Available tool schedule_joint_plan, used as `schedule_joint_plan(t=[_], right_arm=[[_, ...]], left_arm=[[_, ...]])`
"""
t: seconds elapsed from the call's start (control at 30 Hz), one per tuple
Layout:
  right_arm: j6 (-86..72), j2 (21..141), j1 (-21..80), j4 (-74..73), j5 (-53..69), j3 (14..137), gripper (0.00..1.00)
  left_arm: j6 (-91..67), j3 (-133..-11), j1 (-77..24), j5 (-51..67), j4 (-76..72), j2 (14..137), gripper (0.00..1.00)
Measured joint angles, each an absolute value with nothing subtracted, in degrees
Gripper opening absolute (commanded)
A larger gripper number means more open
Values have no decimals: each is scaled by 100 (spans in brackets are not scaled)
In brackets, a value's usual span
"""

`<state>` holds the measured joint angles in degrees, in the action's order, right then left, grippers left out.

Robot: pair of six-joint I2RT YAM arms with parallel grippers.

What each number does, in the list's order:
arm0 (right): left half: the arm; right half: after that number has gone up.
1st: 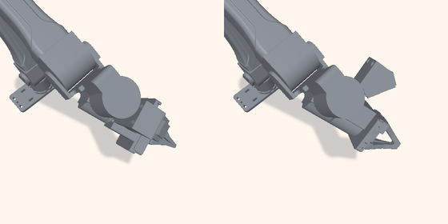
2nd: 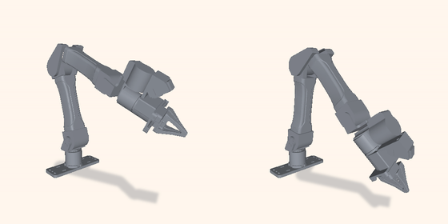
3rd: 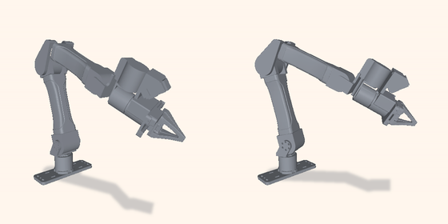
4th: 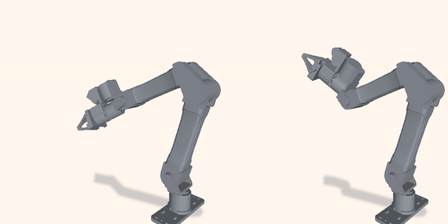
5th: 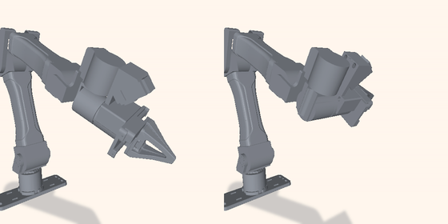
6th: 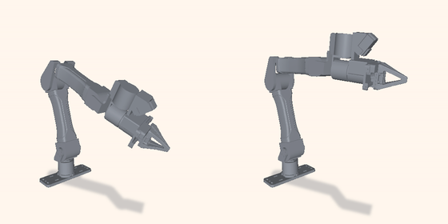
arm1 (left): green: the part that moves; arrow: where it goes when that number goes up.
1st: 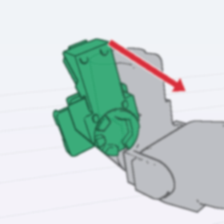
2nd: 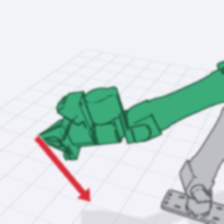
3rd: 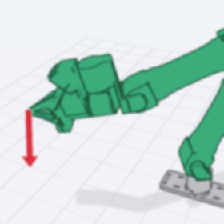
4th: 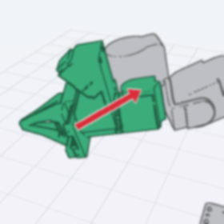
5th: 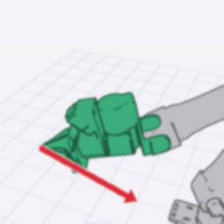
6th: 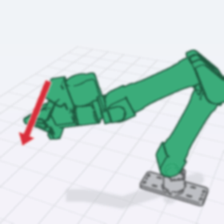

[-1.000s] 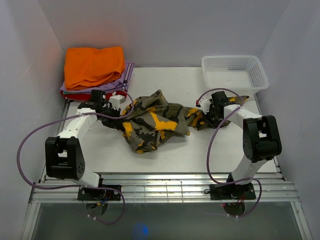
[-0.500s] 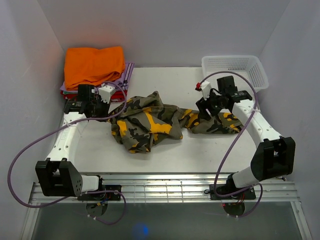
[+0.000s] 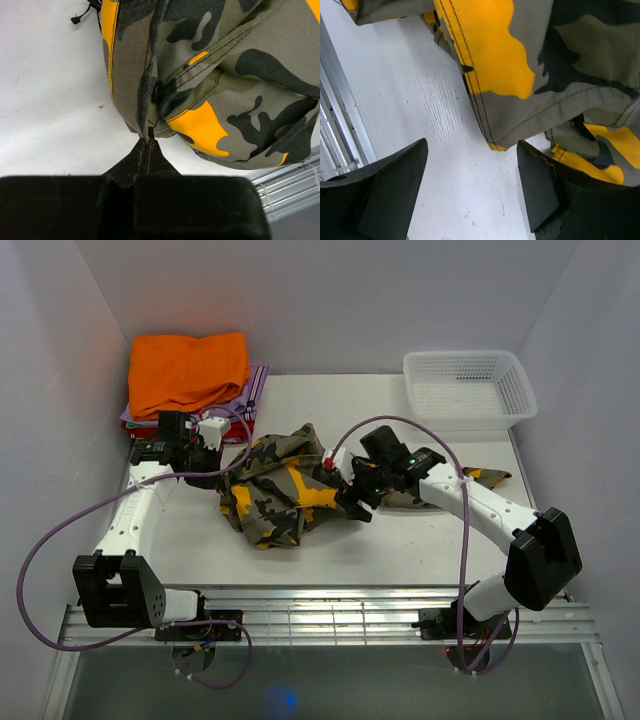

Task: Fold and stack the trousers
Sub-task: Flatten the trousers out

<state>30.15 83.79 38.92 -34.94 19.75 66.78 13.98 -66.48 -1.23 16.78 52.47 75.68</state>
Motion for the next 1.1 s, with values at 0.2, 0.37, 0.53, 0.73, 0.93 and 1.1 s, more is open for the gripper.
schedule_joint_plan(t=[0.2, 0.37, 0.53, 0.73, 0.93, 1.1], right_arm=[[3074, 8849, 4480, -2672, 1083, 6504, 72], [3234, 9327, 4628, -1955, 110, 6484, 8], [3361, 9319, 4582, -1802, -405, 6490, 8], [3669, 7826, 3999, -1911, -469, 6383, 8], [4084, 6248, 2679, -2174, -611, 6364, 8], [4805, 5408, 1249, -2377, -499, 5640, 8]], left_arm=[[1238, -6582, -119, 1811, 5280, 7570, 0], [1146, -6552, -89, 1859, 5290, 7570, 0], [1057, -6556, 239, 1999, 5332, 7616, 0], [1068, -6700, 746, 1953, 5367, 7769, 0], [1313, -7111, 1114, 1804, 5452, 7776, 0], [1592, -7472, 1470, 1483, 5533, 7778, 0]])
